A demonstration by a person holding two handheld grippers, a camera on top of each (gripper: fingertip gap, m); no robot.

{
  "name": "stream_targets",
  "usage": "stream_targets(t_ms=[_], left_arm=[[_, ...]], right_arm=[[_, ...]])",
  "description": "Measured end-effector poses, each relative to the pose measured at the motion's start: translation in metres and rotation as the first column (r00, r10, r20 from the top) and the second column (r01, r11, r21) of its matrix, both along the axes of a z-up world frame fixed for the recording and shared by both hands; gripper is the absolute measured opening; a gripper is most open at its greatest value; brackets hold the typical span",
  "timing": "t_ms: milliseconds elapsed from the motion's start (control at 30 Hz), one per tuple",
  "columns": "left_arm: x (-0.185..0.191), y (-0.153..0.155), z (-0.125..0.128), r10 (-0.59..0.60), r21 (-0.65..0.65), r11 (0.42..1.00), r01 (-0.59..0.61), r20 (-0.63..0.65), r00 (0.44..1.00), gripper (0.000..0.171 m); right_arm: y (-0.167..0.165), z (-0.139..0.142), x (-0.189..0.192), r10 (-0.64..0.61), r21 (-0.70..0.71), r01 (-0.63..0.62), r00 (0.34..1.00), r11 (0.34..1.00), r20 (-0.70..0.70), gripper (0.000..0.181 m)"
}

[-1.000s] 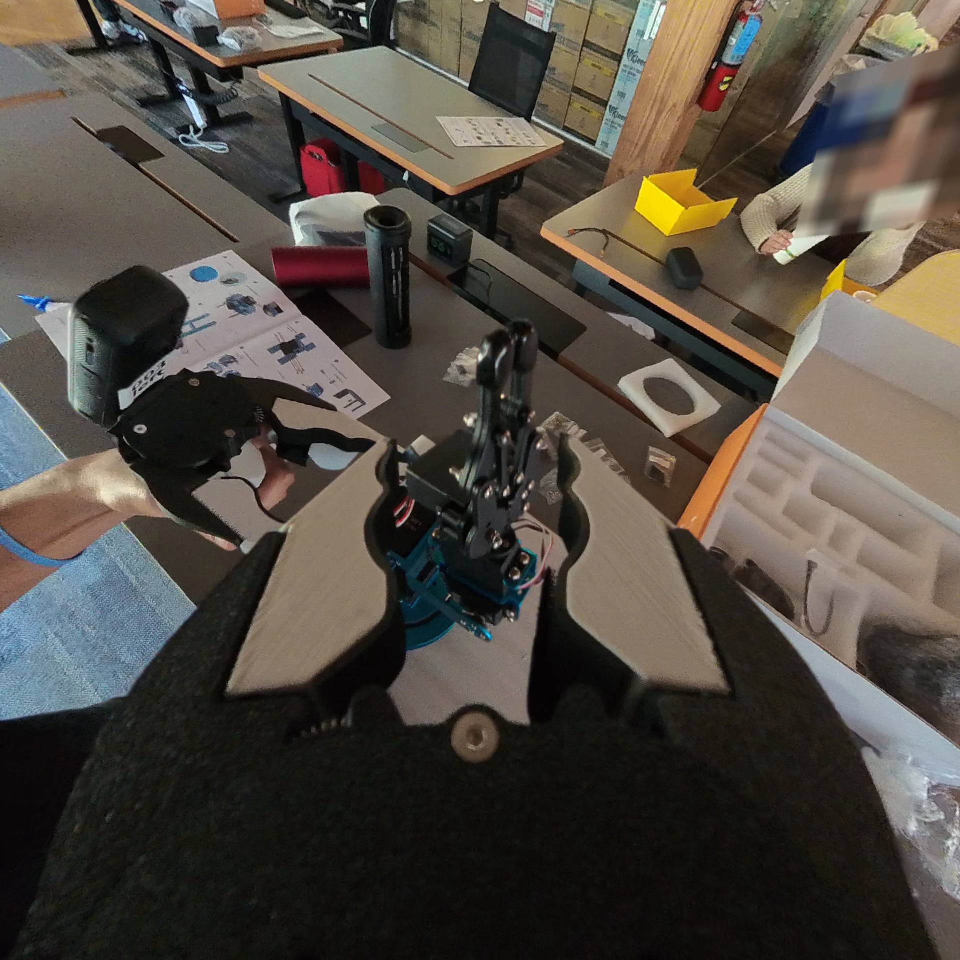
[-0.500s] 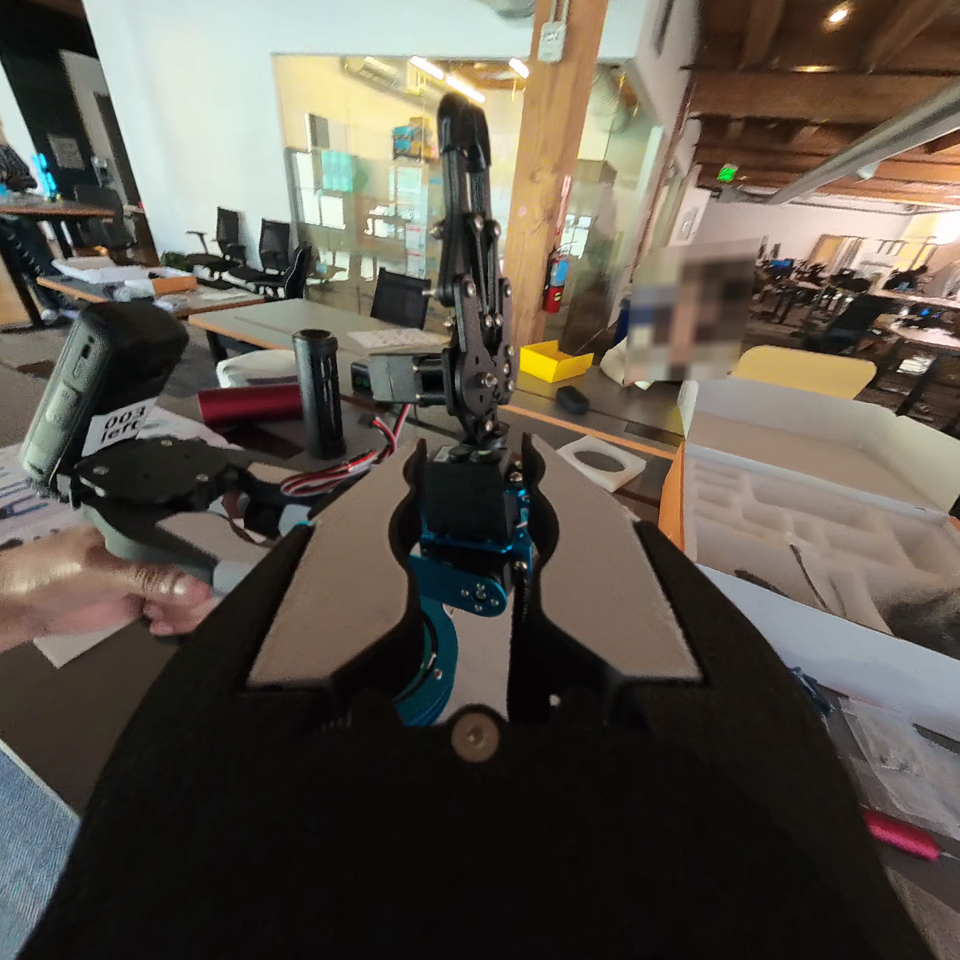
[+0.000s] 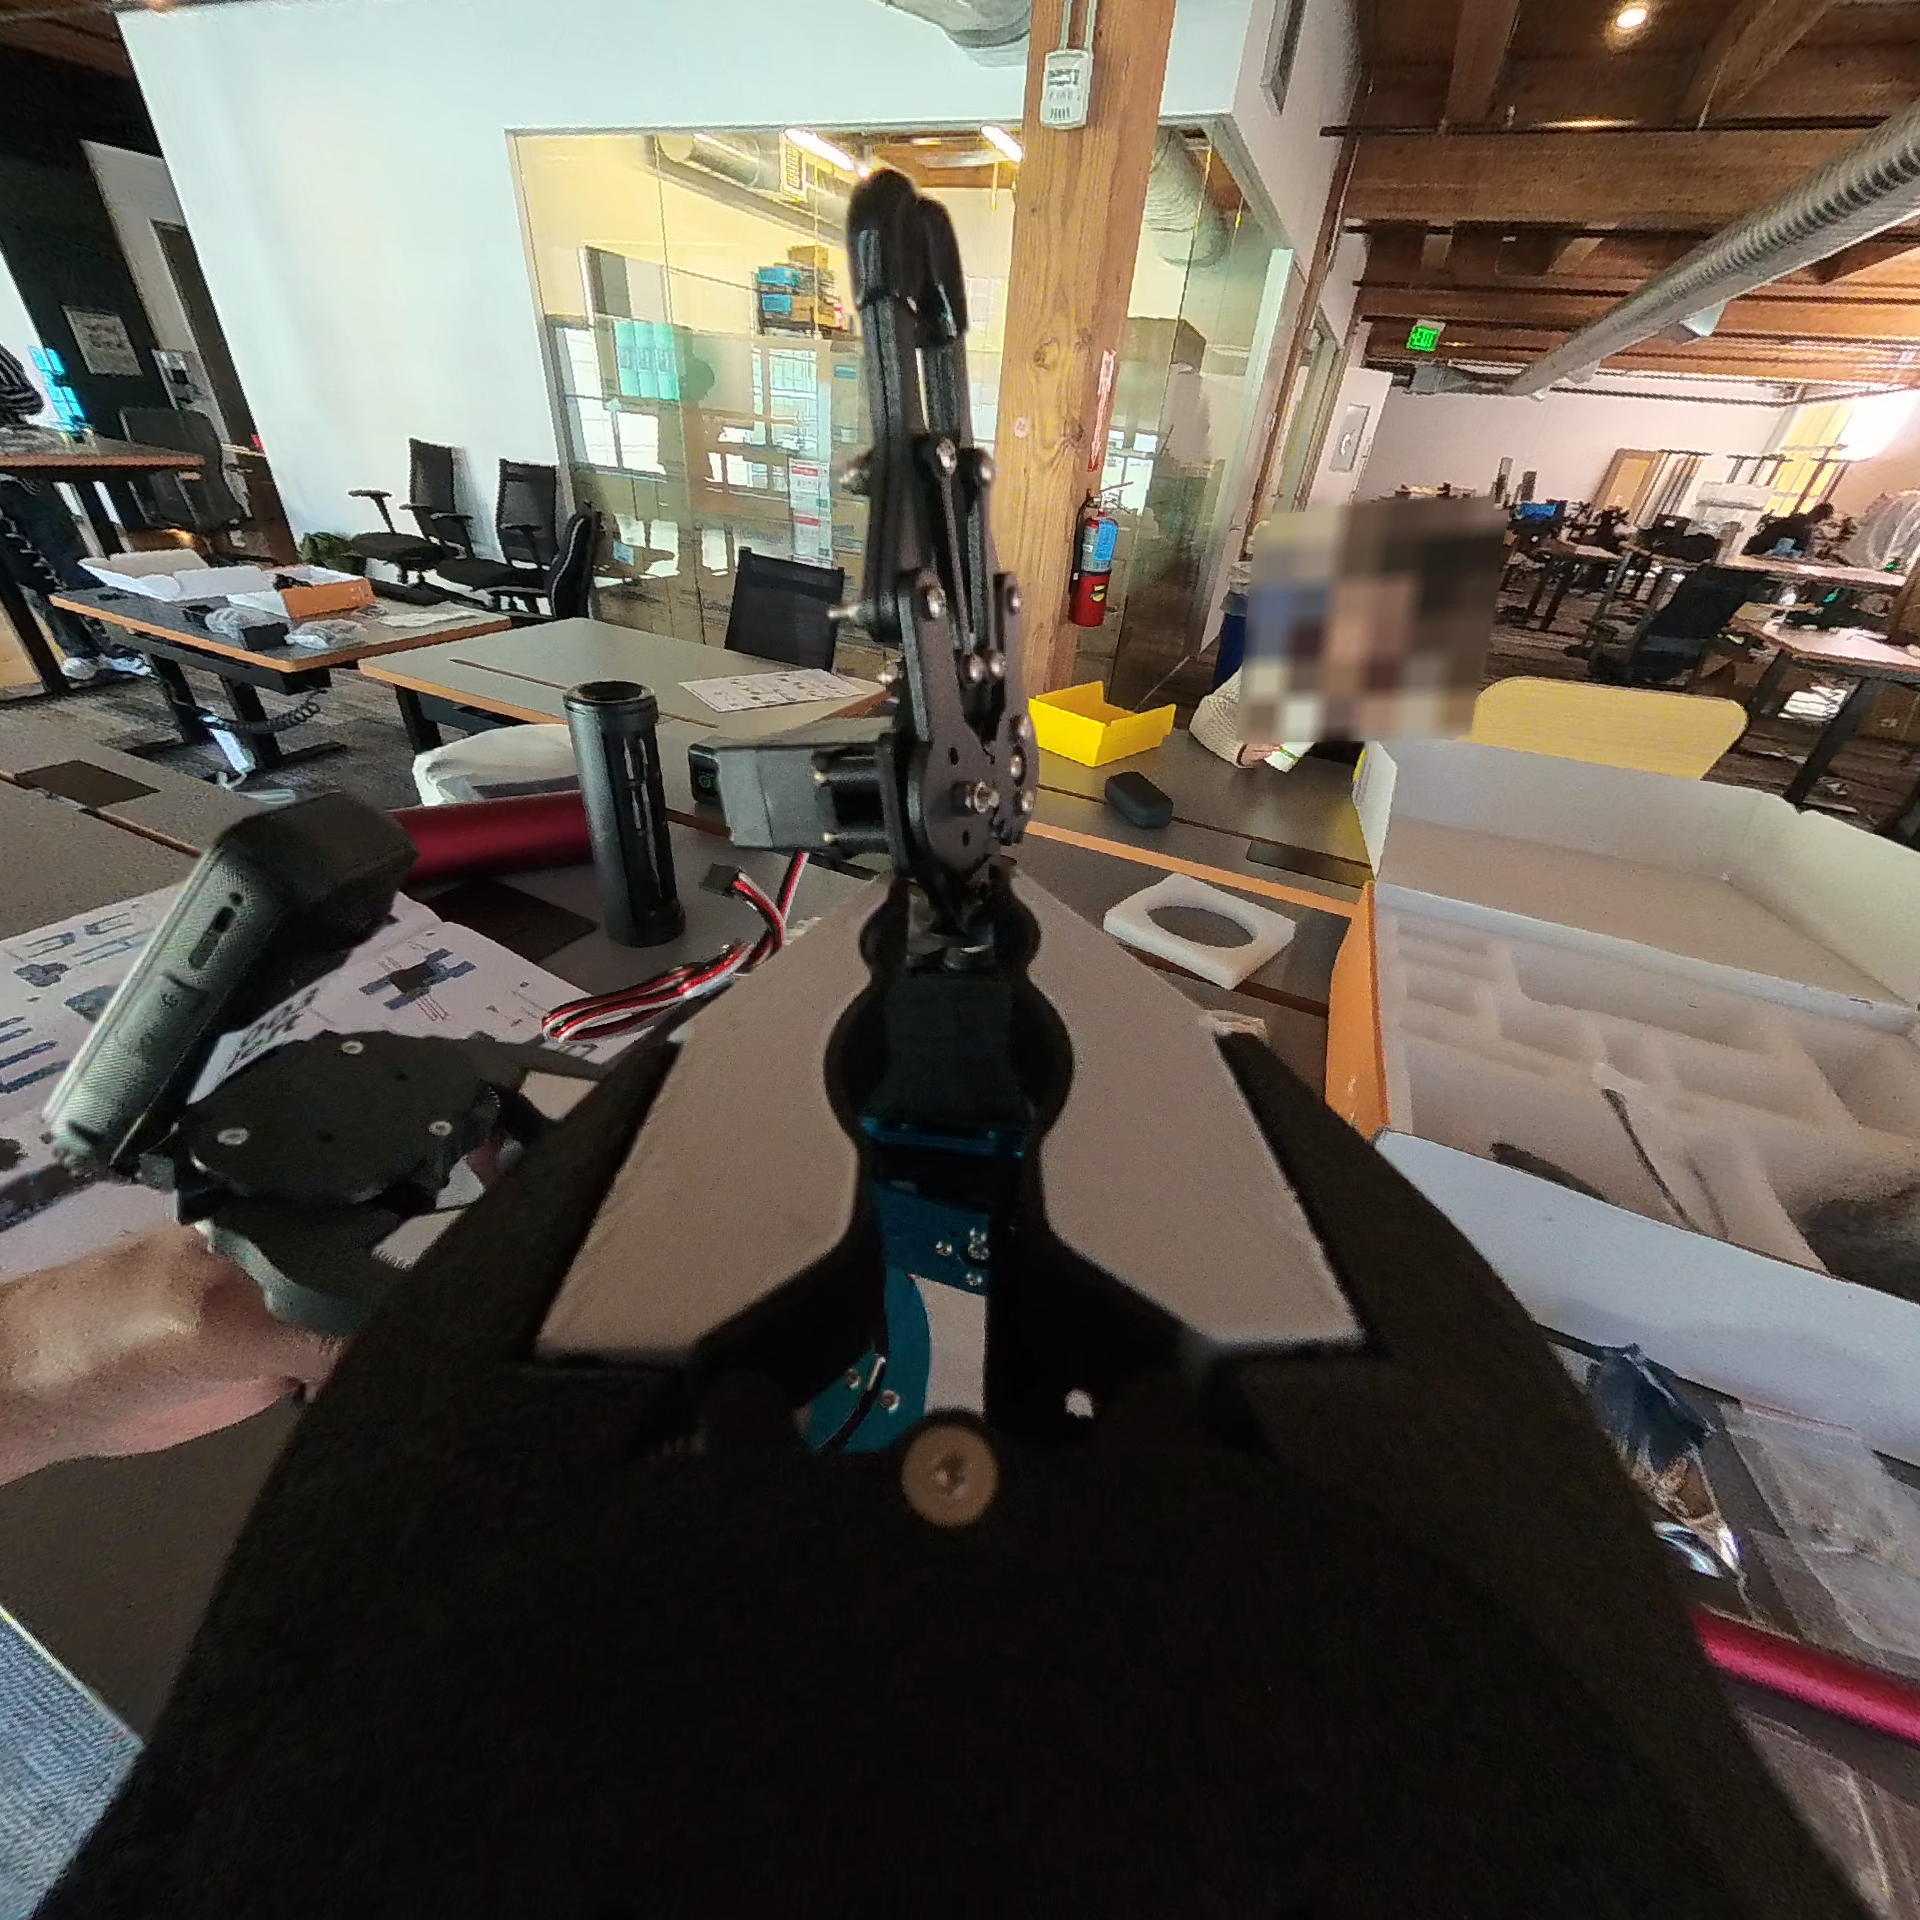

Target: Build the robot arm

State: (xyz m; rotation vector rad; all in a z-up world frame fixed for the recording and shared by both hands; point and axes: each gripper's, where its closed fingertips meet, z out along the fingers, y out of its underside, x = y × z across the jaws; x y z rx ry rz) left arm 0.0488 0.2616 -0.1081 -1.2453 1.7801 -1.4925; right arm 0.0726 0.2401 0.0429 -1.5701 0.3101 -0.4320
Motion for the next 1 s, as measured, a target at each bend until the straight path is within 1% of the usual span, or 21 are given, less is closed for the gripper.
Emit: stream_targets(t_ms=[100,267,433,633,700,767,900,1000], left_arm=[[0.002,0.002,-0.006,0.022,0.025,0.999,-0.022,-0.008,1.0,0.073],[0.004,0.002,-0.007,0.028,0.038,0.999,-0.028,0.003,1.0,0.072],[0.005,0.002,-0.007,0.027,0.055,0.998,-0.028,0.012,1.0,0.071],[0.007,0.001,-0.008,0.027,0.078,0.997,-0.029,0.022,0.999,0.07],[0.007,0.001,-0.009,0.025,0.084,0.996,-0.027,0.022,0.999,0.07],[0.006,0.002,-0.009,0.024,0.083,0.996,-0.026,0.023,0.999,0.07],[0.005,0.004,-0.01,0.023,0.075,0.997,-0.025,0.028,0.999,0.07],[0.004,0.004,-0.01,0.024,0.074,0.997,-0.027,0.031,0.999,0.07]], right_arm=[[0.0,-0.001,0.002,-0.016,-0.013,0.016,1.0,1.0,0.011,0.011],[0.0,-0.002,0.003,0.004,-0.017,-0.005,1.0,1.0,-0.019,0.01],[-0.004,-0.002,0.006,0.034,0.053,-0.028,0.993,0.998,-0.115,0.01],[-0.01,-0.003,0.012,0.129,0.178,-0.083,0.955,0.981,-0.269,0.01],[-0.011,-0.003,0.014,0.178,0.231,-0.104,0.928,0.967,-0.327,0.01],[-0.014,-0.002,0.017,0.243,0.304,-0.124,0.886,0.945,-0.396,0.011],[-0.02,-0.001,0.025,0.314,0.381,-0.135,0.831,0.915,-0.459,0.01],[-0.027,-0.005,0.033,0.404,0.477,-0.136,0.752,0.868,-0.521,0.009]])
